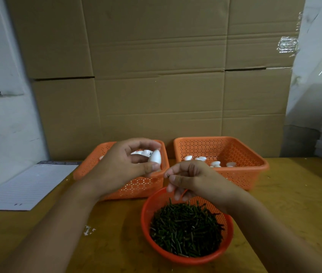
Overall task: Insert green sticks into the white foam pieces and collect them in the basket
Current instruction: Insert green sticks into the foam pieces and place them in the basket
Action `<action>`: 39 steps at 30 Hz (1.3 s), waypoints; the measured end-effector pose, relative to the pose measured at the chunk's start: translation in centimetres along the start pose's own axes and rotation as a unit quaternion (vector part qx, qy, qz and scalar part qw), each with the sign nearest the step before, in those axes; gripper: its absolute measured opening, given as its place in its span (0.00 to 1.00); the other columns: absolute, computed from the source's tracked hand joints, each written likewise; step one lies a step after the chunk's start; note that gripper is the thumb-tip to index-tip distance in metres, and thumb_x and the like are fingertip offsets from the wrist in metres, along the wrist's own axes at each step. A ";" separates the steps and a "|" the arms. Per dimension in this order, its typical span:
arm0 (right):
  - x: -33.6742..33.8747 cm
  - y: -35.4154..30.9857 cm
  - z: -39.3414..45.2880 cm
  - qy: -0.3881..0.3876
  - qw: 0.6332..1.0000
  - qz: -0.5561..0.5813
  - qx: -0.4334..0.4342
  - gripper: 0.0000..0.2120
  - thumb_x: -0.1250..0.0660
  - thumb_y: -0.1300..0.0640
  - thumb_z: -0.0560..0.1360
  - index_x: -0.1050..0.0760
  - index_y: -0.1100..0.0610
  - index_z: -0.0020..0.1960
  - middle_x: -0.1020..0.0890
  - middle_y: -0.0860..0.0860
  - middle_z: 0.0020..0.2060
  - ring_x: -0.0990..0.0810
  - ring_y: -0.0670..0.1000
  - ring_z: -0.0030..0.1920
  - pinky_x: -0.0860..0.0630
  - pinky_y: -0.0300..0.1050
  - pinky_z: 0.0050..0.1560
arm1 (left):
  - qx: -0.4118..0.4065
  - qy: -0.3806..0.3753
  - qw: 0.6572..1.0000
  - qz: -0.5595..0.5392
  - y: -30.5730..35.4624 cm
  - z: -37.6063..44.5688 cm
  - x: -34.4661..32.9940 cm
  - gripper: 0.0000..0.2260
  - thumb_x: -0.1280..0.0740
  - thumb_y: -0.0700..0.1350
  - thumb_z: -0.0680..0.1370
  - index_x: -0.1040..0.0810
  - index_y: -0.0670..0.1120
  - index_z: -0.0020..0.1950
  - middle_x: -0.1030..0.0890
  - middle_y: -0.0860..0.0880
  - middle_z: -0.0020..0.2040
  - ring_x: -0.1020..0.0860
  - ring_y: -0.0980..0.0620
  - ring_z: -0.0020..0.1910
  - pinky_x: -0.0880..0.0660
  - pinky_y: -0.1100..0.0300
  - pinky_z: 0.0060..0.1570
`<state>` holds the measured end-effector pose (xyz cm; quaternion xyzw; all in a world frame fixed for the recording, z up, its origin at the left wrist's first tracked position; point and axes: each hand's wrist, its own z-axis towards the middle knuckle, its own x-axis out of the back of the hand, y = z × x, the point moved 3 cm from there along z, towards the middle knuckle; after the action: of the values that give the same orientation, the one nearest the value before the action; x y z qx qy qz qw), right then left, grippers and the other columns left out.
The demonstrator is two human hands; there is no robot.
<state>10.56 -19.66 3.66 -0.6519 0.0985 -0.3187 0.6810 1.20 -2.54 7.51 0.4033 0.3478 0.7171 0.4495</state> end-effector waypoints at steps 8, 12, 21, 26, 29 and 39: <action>0.0 0.1 0.0 0.000 1.000 -0.006 0.001 0.06 0.36 0.61 0.81 0.21 0.59 0.56 0.15 0.52 0.40 0.18 0.50 0.38 0.23 0.38 0.36 | 0.002 -0.036 0.999 -0.032 -0.4 -0.2 -1.6 0.20 0.28 0.29 0.73 0.20 0.45 0.61 0.17 0.48 0.60 0.16 0.53 0.54 0.22 0.64 0.49; -0.1 0.1 -0.1 0.000 1.000 -0.010 -0.001 0.06 0.36 0.62 0.81 0.21 0.57 0.54 0.15 0.52 0.40 0.17 0.50 0.38 0.23 0.38 0.35 | -0.006 -0.045 0.999 -0.029 -0.4 -0.3 -2.0 0.19 0.30 0.26 0.74 0.19 0.46 0.58 0.16 0.48 0.58 0.16 0.54 0.55 0.22 0.66 0.50; -0.1 0.1 -0.1 0.002 1.000 -0.008 -0.002 0.04 0.36 0.63 0.81 0.22 0.59 0.52 0.15 0.53 0.41 0.18 0.50 0.38 0.22 0.39 0.37 | 0.011 -0.047 0.997 -0.056 -0.7 -0.1 -2.5 0.17 0.27 0.32 0.71 0.19 0.43 0.58 0.15 0.44 0.56 0.16 0.50 0.52 0.20 0.61 0.51; 0.0 0.2 -0.2 0.002 1.000 -0.014 0.002 0.05 0.36 0.61 0.81 0.22 0.55 0.51 0.15 0.52 0.41 0.17 0.50 0.38 0.23 0.38 0.36 | 0.048 -0.056 0.989 -0.128 -0.9 -0.2 -2.6 0.19 0.29 0.41 0.73 0.21 0.43 0.63 0.17 0.39 0.55 0.15 0.46 0.51 0.19 0.59 0.50; 0.0 0.1 -0.2 -0.001 1.000 -0.020 0.005 0.05 0.36 0.61 0.81 0.22 0.55 0.52 0.14 0.52 0.41 0.17 0.50 0.39 0.23 0.38 0.36 | 0.066 -0.052 0.981 -0.172 -0.9 -0.2 -2.6 0.18 0.30 0.47 0.74 0.20 0.43 0.62 0.19 0.35 0.56 0.15 0.46 0.51 0.19 0.60 0.48; -0.1 0.0 -0.1 -0.001 1.000 -0.012 0.007 0.05 0.35 0.60 0.81 0.21 0.54 0.48 0.15 0.53 0.41 0.17 0.52 0.39 0.22 0.39 0.37 | 0.103 -0.061 0.966 -0.228 -1.1 -0.2 -2.9 0.25 0.36 0.58 0.76 0.23 0.35 0.57 0.16 0.41 0.44 0.16 0.48 0.43 0.19 0.61 0.41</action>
<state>10.40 -19.73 3.66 -0.6486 0.0876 -0.3266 0.6819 2.18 -4.88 5.68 0.3999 0.4746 0.5302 0.5777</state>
